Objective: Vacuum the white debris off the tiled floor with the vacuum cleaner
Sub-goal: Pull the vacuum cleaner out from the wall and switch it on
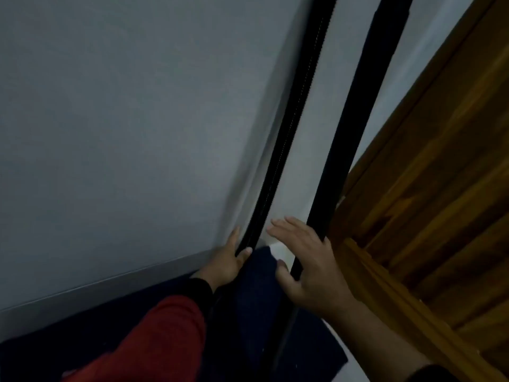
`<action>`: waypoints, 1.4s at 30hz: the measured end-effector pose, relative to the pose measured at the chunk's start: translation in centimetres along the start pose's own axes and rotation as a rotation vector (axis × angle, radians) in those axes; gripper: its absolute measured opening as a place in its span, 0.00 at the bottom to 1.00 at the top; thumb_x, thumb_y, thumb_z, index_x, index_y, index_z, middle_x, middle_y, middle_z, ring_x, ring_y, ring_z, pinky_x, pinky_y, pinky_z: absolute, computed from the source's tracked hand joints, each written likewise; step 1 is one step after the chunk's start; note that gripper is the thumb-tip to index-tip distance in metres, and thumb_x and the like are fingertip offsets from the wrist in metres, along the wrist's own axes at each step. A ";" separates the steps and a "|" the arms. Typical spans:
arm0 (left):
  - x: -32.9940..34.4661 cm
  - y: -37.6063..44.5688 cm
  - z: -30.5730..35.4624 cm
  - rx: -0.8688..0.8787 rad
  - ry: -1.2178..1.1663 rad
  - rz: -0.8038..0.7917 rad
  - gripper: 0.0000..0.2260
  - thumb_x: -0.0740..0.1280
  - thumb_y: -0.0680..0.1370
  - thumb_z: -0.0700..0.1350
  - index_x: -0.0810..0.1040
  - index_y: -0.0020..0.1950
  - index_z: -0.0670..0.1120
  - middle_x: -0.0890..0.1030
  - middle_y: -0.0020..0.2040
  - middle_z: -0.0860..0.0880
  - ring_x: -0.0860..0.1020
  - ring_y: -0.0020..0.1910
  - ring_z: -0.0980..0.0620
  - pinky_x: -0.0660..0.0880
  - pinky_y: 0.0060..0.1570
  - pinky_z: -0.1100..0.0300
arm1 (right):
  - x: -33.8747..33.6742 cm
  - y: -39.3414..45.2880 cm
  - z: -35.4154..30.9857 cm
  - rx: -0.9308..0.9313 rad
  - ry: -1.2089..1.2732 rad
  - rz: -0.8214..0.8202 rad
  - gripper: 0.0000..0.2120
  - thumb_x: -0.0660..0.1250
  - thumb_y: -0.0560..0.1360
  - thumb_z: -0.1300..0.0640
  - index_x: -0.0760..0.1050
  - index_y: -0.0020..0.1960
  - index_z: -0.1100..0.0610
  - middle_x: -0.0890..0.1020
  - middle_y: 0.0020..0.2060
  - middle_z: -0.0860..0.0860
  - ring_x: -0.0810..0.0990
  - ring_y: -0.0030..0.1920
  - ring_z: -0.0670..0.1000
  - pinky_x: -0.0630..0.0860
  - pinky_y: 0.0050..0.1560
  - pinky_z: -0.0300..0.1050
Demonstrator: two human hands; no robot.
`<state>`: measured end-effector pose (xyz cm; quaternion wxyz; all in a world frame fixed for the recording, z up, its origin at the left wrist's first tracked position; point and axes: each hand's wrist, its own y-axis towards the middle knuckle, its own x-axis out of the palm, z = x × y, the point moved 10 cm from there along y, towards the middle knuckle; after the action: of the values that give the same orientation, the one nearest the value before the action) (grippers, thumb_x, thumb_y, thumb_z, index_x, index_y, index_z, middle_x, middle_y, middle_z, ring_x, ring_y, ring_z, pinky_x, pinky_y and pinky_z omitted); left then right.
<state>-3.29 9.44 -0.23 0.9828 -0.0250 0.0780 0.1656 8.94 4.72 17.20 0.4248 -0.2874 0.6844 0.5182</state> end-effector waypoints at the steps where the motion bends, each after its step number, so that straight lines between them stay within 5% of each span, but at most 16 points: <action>1: 0.2 0.7 0.1 0.027 -0.033 -0.004 0.35 0.58 0.80 0.55 0.38 0.77 0.54 0.52 0.78 0.45 0.56 0.76 0.48 0.55 0.74 0.52 | -0.3 0.2 0.0 -0.009 -0.023 0.019 0.27 0.62 0.71 0.52 0.64 0.70 0.42 0.69 0.69 0.40 0.62 0.72 0.42 0.67 0.59 0.71; 7: 1.3 2.4 1.0 0.041 -0.106 0.014 0.39 0.64 0.79 0.43 0.36 0.76 0.52 0.51 0.78 0.48 0.55 0.74 0.53 0.52 0.69 0.61 | -0.6 0.7 2.0 0.081 -0.050 -0.013 0.31 0.61 0.71 0.48 0.58 0.72 0.36 0.67 0.68 0.35 0.61 0.68 0.32 0.67 0.56 0.53; 11: 1.4 2.3 0.4 0.078 -0.191 0.028 0.43 0.69 0.76 0.44 0.38 0.75 0.59 0.53 0.77 0.52 0.55 0.72 0.58 0.52 0.73 0.56 | -0.2 1.0 3.4 0.142 -0.067 -0.059 0.30 0.60 0.72 0.45 0.56 0.71 0.32 0.68 0.66 0.34 0.63 0.66 0.34 0.64 0.58 0.52; 18: 0.3 0.1 -0.1 0.090 -0.401 0.039 0.44 0.72 0.73 0.44 0.44 0.72 0.71 0.72 0.62 0.62 0.68 0.66 0.58 0.66 0.64 0.59 | 0.7 2.3 5.5 0.308 -0.168 -0.151 0.29 0.56 0.73 0.32 0.46 0.70 0.26 0.72 0.59 0.35 0.66 0.63 0.41 0.61 0.57 0.55; 24: 2.2 -2.6 2.4 0.124 -0.414 -0.014 0.44 0.71 0.74 0.40 0.44 0.74 0.67 0.59 0.68 0.61 0.58 0.67 0.61 0.63 0.61 0.62 | 2.6 3.4 6.2 0.357 -0.437 -0.266 0.34 0.50 0.71 0.26 0.43 0.74 0.31 0.78 0.58 0.48 0.66 0.65 0.50 0.65 0.56 0.59; 29: 2.5 -4.3 3.7 0.089 -0.406 0.002 0.43 0.69 0.75 0.40 0.42 0.75 0.64 0.61 0.75 0.52 0.57 0.67 0.62 0.59 0.63 0.62 | 3.1 3.5 5.8 0.346 -0.511 -0.216 0.30 0.55 0.70 0.27 0.58 0.69 0.35 0.80 0.52 0.48 0.66 0.63 0.50 0.65 0.51 0.55; 36: 2.3 -8.9 1.1 -0.058 -0.022 -0.233 0.48 0.69 0.73 0.56 0.28 0.69 0.65 0.63 0.75 0.49 0.60 0.68 0.62 0.60 0.63 0.66 | 3.1 3.0 5.2 0.311 -0.512 -0.193 0.26 0.61 0.67 0.29 0.65 0.62 0.38 0.80 0.45 0.47 0.67 0.61 0.51 0.65 0.53 0.57; 42: -3.8 -19.2 -5.1 -0.147 0.326 -0.350 0.41 0.69 0.69 0.63 0.40 0.67 0.74 0.67 0.68 0.60 0.63 0.68 0.61 0.57 0.64 0.67 | 2.6 2.8 4.7 0.291 -0.416 -0.150 0.27 0.64 0.65 0.27 0.69 0.61 0.37 0.76 0.39 0.45 0.69 0.58 0.51 0.63 0.54 0.57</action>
<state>-1.27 -10.34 -4.24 0.9665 -0.1357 0.2176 -0.0084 6.71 10.17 15.70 0.6304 -0.1605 0.6265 0.4294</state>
